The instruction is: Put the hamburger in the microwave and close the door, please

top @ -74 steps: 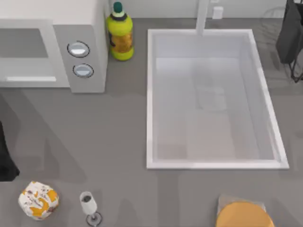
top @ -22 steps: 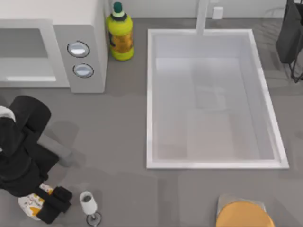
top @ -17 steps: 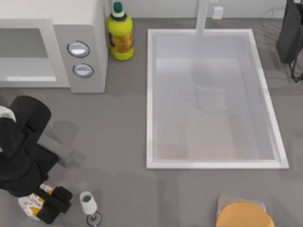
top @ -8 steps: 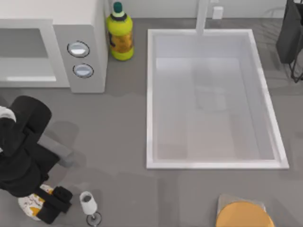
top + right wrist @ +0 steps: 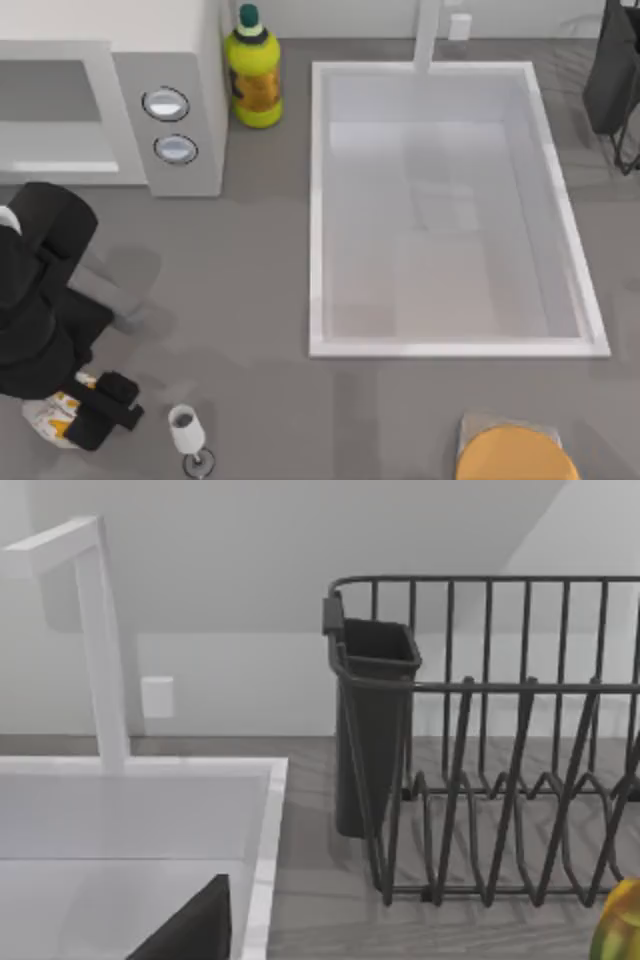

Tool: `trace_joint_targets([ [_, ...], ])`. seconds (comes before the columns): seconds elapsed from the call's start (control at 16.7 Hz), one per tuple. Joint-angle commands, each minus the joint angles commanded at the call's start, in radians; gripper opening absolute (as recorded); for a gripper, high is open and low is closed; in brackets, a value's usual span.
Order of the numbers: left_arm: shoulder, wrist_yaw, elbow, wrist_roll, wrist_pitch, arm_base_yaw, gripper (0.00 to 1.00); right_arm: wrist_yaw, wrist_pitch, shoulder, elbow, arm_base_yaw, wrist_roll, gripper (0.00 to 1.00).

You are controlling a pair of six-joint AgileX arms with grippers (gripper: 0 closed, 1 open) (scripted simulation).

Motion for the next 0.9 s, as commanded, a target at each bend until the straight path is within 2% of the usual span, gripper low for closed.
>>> trace_joint_targets([
  [0.24, -0.08, 0.016, 0.115, 0.001, -0.135, 0.026, 0.0, 0.0, 0.0, 0.0, 0.0, 0.0, 0.0, 1.0],
  [0.6, -0.146, 0.009, 0.222, 0.009, -0.368, -0.033, 0.0, 0.0, 0.0, 0.0, 0.0, 0.0, 0.0, 1.0],
  [0.9, -0.154, 0.02, 0.228, 0.019, -0.392, -0.036, 0.0, 0.0, 0.0, 0.0, 0.0, 0.0, 0.0, 1.0],
])
